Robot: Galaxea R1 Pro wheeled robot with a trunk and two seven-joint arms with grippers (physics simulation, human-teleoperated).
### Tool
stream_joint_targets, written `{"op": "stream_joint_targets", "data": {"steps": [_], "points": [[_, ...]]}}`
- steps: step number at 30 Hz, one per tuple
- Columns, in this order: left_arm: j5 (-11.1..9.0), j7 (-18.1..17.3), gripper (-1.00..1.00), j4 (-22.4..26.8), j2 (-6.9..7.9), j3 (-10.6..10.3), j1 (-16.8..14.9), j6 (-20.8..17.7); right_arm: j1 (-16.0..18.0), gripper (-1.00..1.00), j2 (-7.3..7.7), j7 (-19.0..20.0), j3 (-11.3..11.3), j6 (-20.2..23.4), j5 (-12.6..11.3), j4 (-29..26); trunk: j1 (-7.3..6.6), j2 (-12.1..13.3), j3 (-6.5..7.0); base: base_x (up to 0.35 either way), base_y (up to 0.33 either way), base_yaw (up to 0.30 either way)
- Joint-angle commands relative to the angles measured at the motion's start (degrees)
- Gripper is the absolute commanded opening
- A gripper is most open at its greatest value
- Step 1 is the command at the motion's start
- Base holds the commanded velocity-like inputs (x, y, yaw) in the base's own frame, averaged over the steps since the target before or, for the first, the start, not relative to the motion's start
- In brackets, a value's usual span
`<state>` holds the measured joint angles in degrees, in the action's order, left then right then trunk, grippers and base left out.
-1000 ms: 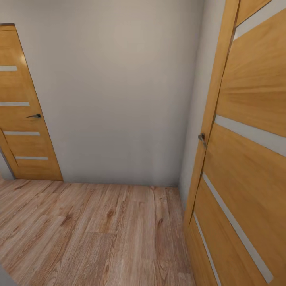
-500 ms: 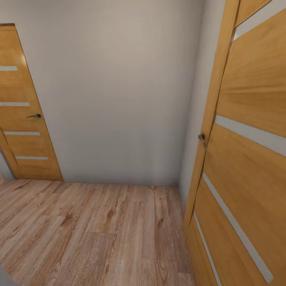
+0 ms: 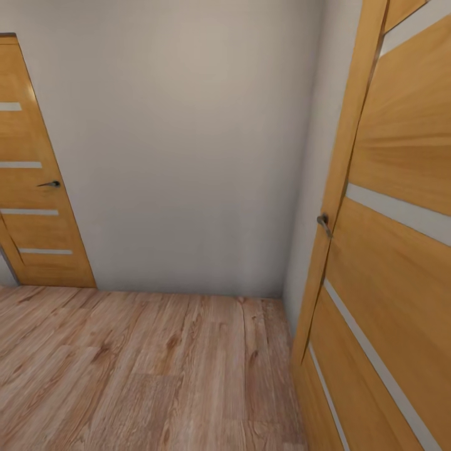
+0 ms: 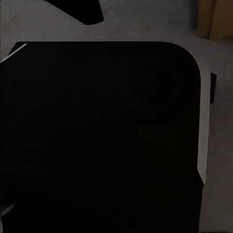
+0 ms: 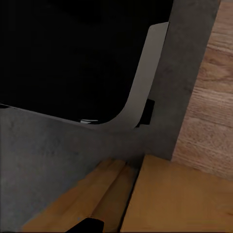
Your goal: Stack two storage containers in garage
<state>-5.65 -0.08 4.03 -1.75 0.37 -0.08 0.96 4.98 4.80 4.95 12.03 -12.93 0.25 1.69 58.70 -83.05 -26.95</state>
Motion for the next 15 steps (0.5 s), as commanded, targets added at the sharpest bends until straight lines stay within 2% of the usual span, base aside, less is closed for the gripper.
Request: {"op": "stream_joint_targets", "data": {"steps": [1, 15], "points": [[-0.59, -0.01, 1.00, 0.01, -0.01, -0.01, -0.01, 0.10, 0.07, 1.00, 0.01, 0.14, 0.17, -0.35, 0.01, 0.17, 0.03, -0.02, -0.05, 0.314, 0.000, 0.000], [-0.59, -0.01, 1.00, 0.01, -0.01, -0.01, -0.01, 0.10, 0.07, 1.00, 0.03, 0.06, 0.35, -0.35, 0.05, 0.16, 0.03, -0.02, -0.05, 0.320, 0.000, 0.000]]}}
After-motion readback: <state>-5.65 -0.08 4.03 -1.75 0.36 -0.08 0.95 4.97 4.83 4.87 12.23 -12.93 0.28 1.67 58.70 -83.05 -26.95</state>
